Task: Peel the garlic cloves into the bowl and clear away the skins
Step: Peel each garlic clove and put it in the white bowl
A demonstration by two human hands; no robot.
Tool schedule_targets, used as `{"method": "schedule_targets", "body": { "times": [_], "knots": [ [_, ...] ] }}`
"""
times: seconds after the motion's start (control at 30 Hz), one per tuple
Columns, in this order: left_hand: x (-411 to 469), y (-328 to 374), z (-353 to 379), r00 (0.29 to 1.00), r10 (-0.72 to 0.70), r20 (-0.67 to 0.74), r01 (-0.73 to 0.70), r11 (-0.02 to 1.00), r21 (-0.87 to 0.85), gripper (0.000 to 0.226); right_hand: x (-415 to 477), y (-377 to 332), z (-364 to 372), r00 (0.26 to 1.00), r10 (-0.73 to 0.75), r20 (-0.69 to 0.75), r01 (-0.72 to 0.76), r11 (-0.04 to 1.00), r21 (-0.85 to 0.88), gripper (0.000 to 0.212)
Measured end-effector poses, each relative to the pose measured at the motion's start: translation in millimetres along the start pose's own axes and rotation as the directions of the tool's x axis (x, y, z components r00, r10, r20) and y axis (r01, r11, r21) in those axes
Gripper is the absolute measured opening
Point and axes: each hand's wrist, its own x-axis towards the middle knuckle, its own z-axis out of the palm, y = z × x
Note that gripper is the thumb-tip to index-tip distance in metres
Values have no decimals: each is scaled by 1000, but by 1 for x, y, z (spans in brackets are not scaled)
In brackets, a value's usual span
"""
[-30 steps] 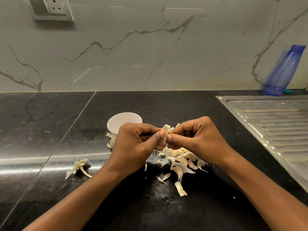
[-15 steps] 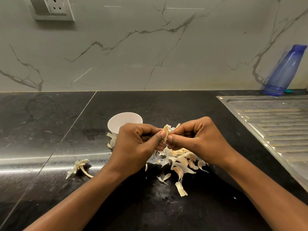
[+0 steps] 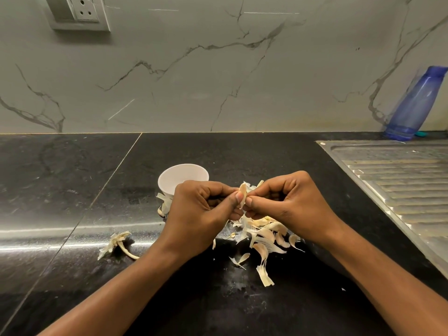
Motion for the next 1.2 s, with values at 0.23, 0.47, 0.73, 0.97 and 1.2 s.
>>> {"method": "schedule_targets", "body": {
  "times": [0.23, 0.47, 0.73, 0.97, 1.2],
  "knots": [
    [-1, 0, 1, 1000, 4, -4, -4, 1000, 22, 11, 1, 2, 0, 1000, 13, -3, -13, 1000, -10, 28],
    [0, 0, 2, 1000, -8, -1, 8, 1000, -26, 10, 0, 4, 1, 999, -27, -25, 26, 999, -32, 10],
    [4, 3, -2, 995, -83, 50, 89, 985, -147, 11, 1, 3, -2, 1000, -16, -25, 16, 1000, -21, 4],
    [7, 12, -5, 957, -270, 108, 290, 916, -276, 20, 0, 0, 1, 996, -65, -58, 58, 991, -117, 8],
    [7, 17, -7, 957, -272, 97, 288, 925, -249, 33, 0, 1, 1, 991, -124, -40, 110, 960, -257, 17]
  ]
}}
